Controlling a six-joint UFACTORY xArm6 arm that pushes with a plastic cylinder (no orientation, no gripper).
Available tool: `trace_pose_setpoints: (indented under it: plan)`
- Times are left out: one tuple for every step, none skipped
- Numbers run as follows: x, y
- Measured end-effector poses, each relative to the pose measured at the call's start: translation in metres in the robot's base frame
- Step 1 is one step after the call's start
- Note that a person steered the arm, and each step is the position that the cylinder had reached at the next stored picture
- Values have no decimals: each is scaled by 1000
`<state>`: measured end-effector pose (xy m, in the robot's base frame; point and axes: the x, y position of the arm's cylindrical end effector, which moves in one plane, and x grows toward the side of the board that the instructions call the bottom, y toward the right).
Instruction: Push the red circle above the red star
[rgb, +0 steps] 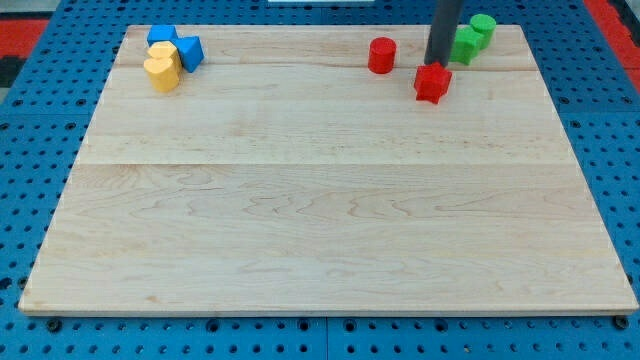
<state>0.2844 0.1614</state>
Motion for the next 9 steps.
trace_pose_setpoints:
  plan:
    - [37,15]
    - [67,-10]
    - [36,3]
    - [4,23]
    - [-51,-10]
    - [-91,-25]
    - [-62,-28]
    - [-46,-48]
    - [-74,-75]
